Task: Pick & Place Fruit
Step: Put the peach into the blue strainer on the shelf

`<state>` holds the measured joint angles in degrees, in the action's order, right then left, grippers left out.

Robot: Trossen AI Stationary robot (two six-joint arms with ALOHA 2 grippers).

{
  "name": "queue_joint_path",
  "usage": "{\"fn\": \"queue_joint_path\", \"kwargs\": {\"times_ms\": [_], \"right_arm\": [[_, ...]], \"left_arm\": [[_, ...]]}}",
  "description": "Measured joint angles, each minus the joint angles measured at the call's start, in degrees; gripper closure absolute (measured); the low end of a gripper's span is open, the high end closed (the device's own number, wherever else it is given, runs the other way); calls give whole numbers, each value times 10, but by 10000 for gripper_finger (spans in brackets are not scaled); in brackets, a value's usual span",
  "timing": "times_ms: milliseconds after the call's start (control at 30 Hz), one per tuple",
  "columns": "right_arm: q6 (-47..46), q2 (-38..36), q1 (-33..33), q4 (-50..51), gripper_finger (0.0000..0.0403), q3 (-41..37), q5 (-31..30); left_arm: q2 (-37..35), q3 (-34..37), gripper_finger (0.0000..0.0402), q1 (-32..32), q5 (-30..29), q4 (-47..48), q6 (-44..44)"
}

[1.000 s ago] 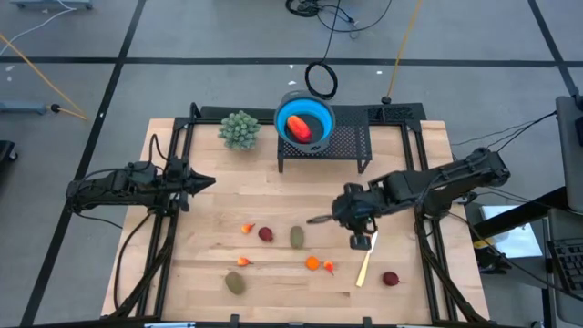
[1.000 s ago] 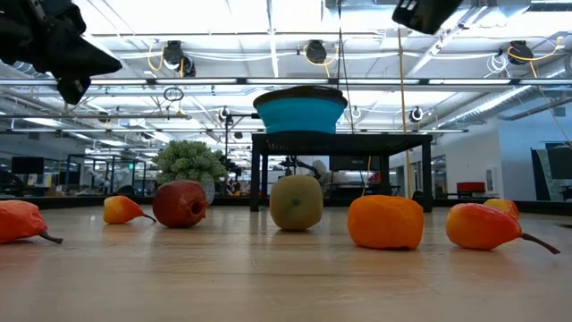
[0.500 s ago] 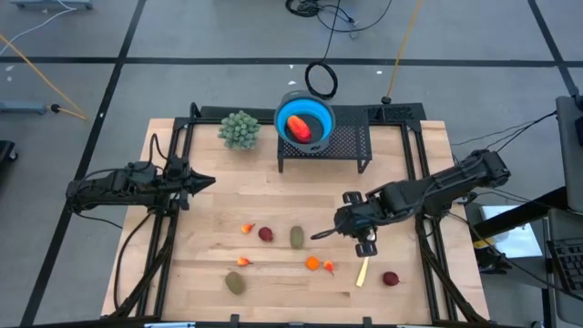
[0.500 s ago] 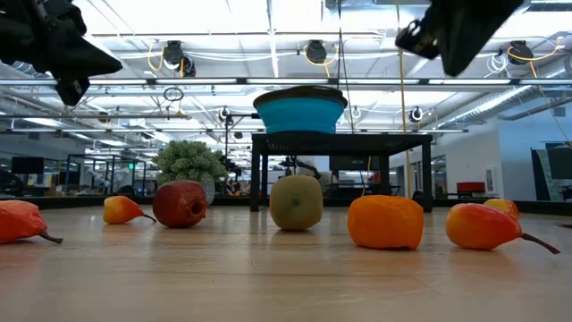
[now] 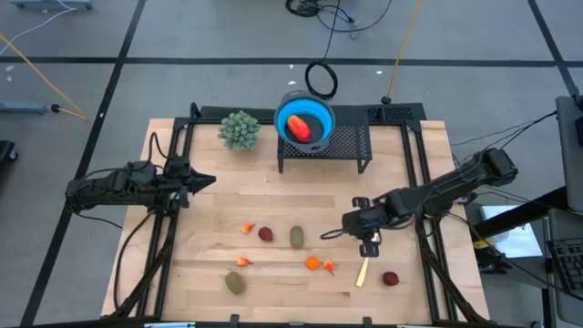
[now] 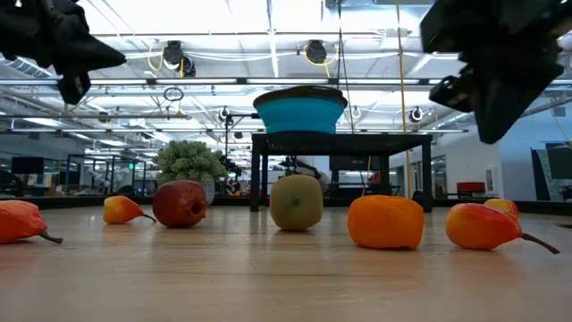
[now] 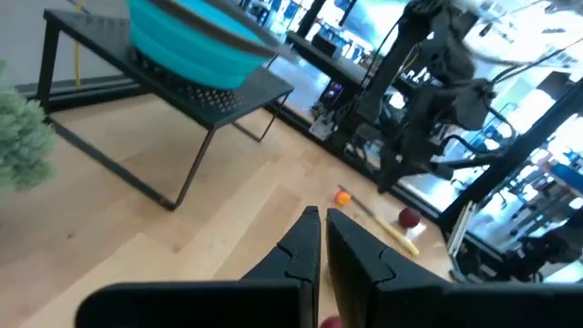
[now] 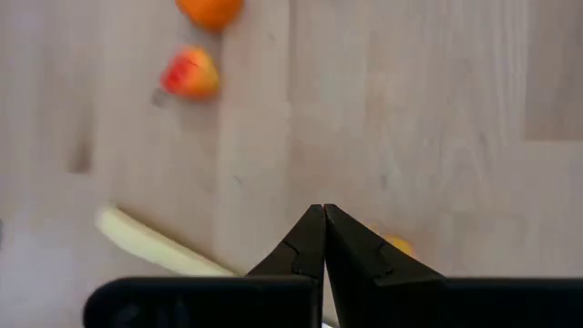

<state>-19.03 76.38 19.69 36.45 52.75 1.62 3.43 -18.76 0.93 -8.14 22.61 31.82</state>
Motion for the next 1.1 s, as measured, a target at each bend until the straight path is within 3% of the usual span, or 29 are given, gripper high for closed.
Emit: {"fn": "queue_joint_path", "kwargs": {"times_ms": [167,367,833,1100], "right_arm": [[-51,-91,24,-98,402,-77,-4],[-83,-165,53,-114,402,-145,-22],[-33,-203,38,-115,398,-217,-33],[22,-203,6,-118,324,-217,-30]], "left_arm": [[36,0,380,0,-9,-53,-13],[98,0,380,0,-10,-114,-35],[177,0,380,0,-10,-136,-28],[180,0,380,0,-10,-145,-25]]}}
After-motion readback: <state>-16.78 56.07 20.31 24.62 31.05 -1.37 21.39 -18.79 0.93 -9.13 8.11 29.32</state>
